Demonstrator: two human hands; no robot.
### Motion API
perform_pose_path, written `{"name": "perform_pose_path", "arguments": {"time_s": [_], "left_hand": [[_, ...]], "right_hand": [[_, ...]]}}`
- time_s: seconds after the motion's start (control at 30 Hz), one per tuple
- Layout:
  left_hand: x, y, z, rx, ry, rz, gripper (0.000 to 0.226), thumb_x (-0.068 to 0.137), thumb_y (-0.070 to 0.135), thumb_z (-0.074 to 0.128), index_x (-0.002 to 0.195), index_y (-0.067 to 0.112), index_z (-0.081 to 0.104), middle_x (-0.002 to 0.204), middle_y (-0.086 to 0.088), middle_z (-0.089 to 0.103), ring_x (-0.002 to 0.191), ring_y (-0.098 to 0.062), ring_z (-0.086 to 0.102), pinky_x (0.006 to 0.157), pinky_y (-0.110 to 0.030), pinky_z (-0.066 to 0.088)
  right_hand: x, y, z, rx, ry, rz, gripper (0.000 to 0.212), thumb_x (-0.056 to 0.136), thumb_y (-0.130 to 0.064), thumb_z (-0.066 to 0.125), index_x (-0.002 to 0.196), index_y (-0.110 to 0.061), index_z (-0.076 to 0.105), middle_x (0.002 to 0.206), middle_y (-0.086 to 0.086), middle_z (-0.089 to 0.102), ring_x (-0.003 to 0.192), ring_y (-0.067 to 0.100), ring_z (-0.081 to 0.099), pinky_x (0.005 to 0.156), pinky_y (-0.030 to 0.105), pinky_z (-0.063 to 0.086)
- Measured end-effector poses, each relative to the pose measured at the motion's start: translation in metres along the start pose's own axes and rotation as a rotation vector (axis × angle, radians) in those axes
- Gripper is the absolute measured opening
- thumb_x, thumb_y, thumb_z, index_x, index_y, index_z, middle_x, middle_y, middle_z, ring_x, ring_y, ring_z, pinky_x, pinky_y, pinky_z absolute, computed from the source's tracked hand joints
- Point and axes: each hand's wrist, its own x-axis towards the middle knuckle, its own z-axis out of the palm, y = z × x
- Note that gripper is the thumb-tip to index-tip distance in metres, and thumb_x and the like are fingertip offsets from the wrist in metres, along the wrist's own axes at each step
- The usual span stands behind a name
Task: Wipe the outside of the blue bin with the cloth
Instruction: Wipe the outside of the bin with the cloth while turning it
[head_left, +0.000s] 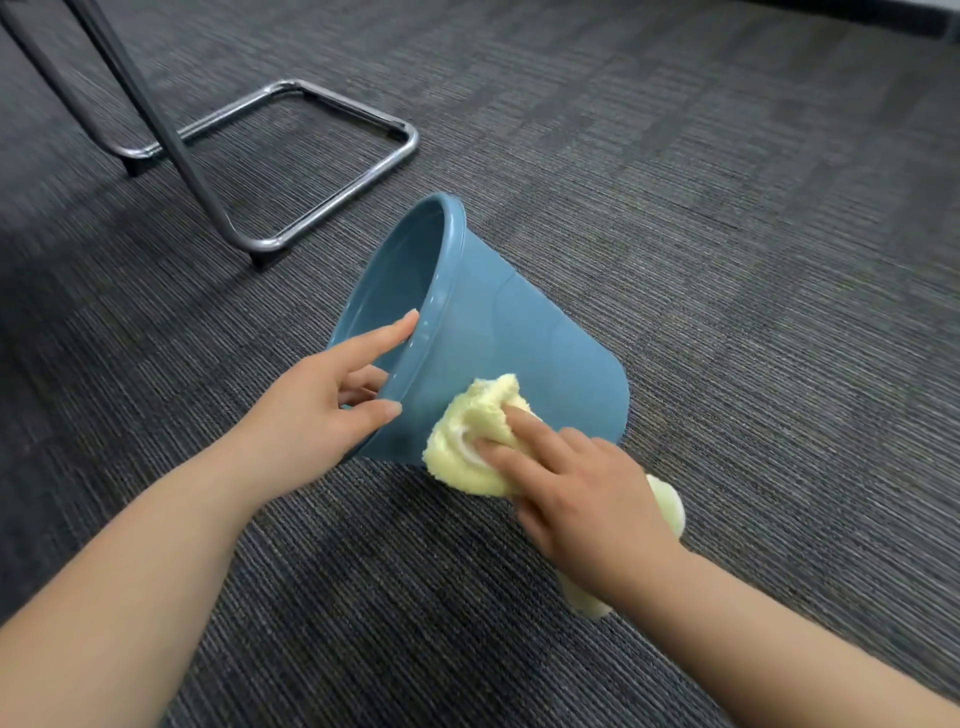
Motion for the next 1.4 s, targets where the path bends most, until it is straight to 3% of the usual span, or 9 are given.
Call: {"name": "perform_pose_path", "arguments": {"time_s": [0.23, 0.4, 0.53, 0.63, 0.73, 0.87, 1.0, 1.23, 1.4], "left_hand": [[0.0, -0.007, 0.001, -0.071, 0.023, 0.009, 0.077, 0.079, -0.001, 0.057, 0.092, 0.073, 0.044, 0.075, 0.01, 0.069, 0.071, 0.003, 0.062, 0.075, -0.011, 0.049], [0.002, -0.005, 0.0, -0.08, 0.032, 0.018, 0.079, 0.08, -0.003, 0.056, 0.09, 0.074, 0.044, 0.086, 0.002, 0.066, 0.078, -0.009, 0.061, 0.08, -0.023, 0.047], [0.002, -0.008, -0.001, -0.103, 0.017, 0.015, 0.079, 0.079, -0.004, 0.055, 0.09, 0.074, 0.044, 0.08, 0.006, 0.067, 0.071, -0.004, 0.062, 0.072, -0.012, 0.05], [0.002, -0.008, 0.0, -0.109, -0.016, 0.019, 0.08, 0.079, -0.005, 0.055, 0.089, 0.074, 0.045, 0.071, 0.018, 0.069, 0.067, 0.001, 0.06, 0.068, -0.007, 0.047], [0.001, -0.005, 0.002, -0.092, -0.051, 0.031, 0.08, 0.079, -0.004, 0.055, 0.091, 0.074, 0.043, 0.075, 0.023, 0.068, 0.071, -0.001, 0.059, 0.076, -0.012, 0.049], [0.004, -0.002, 0.004, -0.082, -0.017, 0.027, 0.08, 0.079, -0.004, 0.055, 0.091, 0.074, 0.044, 0.075, 0.008, 0.069, 0.077, -0.014, 0.058, 0.081, -0.027, 0.049], [0.006, -0.005, 0.001, -0.106, 0.022, 0.021, 0.078, 0.079, -0.006, 0.054, 0.091, 0.07, 0.046, 0.081, 0.004, 0.065, 0.071, -0.007, 0.059, 0.071, -0.009, 0.048], [0.005, -0.01, 0.0, -0.123, 0.028, -0.006, 0.069, 0.079, -0.007, 0.054, 0.101, 0.058, 0.045, 0.067, 0.014, 0.069, 0.06, 0.005, 0.059, 0.057, -0.004, 0.043], [0.006, -0.013, -0.005, -0.101, 0.074, -0.01, 0.066, 0.079, -0.006, 0.054, 0.105, 0.055, 0.043, 0.085, 0.0, 0.063, 0.063, 0.007, 0.06, 0.061, -0.003, 0.043]], "right_hand": [[0.001, 0.032, 0.006, 0.074, 0.02, 0.38, 0.047, 0.077, -0.013, 0.058, 0.122, -0.025, 0.051, 0.134, 0.004, 0.049, 0.09, 0.032, 0.06, 0.061, 0.035, 0.045], [-0.003, 0.017, 0.007, 0.072, 0.008, 0.185, 0.052, 0.054, -0.006, 0.077, 0.104, -0.016, 0.065, 0.11, 0.017, 0.066, 0.059, 0.031, 0.064, 0.044, 0.032, 0.05], [-0.002, 0.028, 0.006, 0.045, 0.008, 0.15, 0.053, 0.055, -0.007, 0.077, 0.105, -0.018, 0.064, 0.111, 0.015, 0.066, 0.062, 0.03, 0.065, 0.047, 0.031, 0.049], [-0.001, 0.051, 0.009, 0.063, 0.027, 0.413, 0.044, 0.076, -0.013, 0.06, 0.119, -0.021, 0.053, 0.132, 0.007, 0.05, 0.086, 0.033, 0.061, 0.057, 0.031, 0.04], [-0.007, 0.066, 0.015, 0.067, -0.039, 0.622, 0.045, 0.085, -0.02, 0.048, 0.128, -0.025, 0.04, 0.139, 0.001, 0.037, 0.1, 0.03, 0.054, 0.063, 0.031, 0.036], [-0.007, 0.045, 0.014, 0.105, 0.043, 0.455, 0.042, 0.078, -0.017, 0.059, 0.119, -0.02, 0.052, 0.131, 0.007, 0.049, 0.091, 0.032, 0.06, 0.061, 0.033, 0.045], [-0.004, 0.035, 0.012, 0.14, 0.034, 0.273, 0.042, 0.07, -0.012, 0.067, 0.11, -0.017, 0.059, 0.12, 0.012, 0.06, 0.072, 0.033, 0.065, 0.05, 0.031, 0.046], [-0.015, 0.069, 0.028, 0.086, -0.048, 0.617, 0.047, 0.084, -0.02, 0.049, 0.13, -0.024, 0.038, 0.138, 0.001, 0.037, 0.099, 0.029, 0.054, 0.06, 0.028, 0.034], [-0.012, 0.044, 0.025, 0.111, 0.006, 0.397, 0.048, 0.075, -0.015, 0.064, 0.121, -0.02, 0.052, 0.128, 0.012, 0.052, 0.084, 0.034, 0.062, 0.056, 0.032, 0.045]]}}
